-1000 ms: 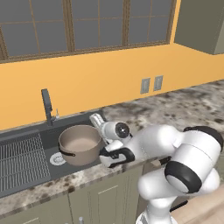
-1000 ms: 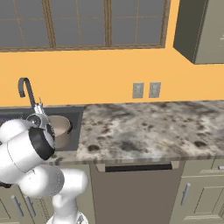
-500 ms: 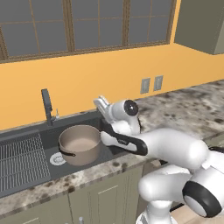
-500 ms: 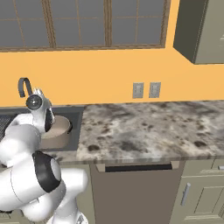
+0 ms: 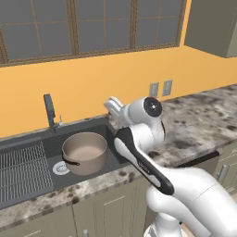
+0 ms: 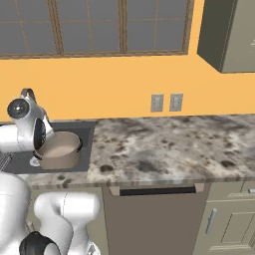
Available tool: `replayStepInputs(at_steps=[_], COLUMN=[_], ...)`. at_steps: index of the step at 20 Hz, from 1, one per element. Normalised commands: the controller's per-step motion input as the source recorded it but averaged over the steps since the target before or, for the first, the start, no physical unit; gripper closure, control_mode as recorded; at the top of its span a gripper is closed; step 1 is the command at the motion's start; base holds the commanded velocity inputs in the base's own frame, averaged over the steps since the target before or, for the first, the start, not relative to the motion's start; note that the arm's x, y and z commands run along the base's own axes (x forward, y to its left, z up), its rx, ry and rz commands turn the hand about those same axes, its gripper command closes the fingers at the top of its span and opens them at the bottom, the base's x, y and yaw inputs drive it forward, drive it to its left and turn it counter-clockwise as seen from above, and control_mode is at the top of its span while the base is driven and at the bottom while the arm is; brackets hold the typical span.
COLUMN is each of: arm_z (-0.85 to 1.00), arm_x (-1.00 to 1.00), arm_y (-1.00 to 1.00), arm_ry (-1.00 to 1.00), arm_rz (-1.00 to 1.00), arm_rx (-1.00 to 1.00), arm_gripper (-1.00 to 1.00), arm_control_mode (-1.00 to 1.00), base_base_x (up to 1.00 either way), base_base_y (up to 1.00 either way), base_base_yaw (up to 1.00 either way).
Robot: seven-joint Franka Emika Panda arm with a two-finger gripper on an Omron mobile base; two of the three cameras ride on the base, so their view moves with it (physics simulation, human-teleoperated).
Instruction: Move the pot and pan from the stove into the sink.
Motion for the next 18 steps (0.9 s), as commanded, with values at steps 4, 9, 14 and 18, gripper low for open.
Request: replayStepInputs(at_steps=[4,9,14,18], arm_z=[0.42,0.32,0.38,0.33], arm_x=[-0.82,-0.76,-0.78,-0.84], arm_y=[-0.02,0.00,0.00,0.00], arm_ry=[-0.02,0.00,0.02,0.03], arm_rz=[0.23,0.24,0.19,0.17], arm_rx=[-0.11,-0.17,-0.23,-0.23], arm_gripper=[-1.00,-1.00,-1.00,-1.00], arm_control_mode=[-1.00,-1.00,-1.00,-1.00], base_base_x=[0.00,0.00,0.00,0.00], base_base_y=[0.00,0.00,0.00,0.00], base_base_yaw=[0.00,0.00,0.00,0.00])
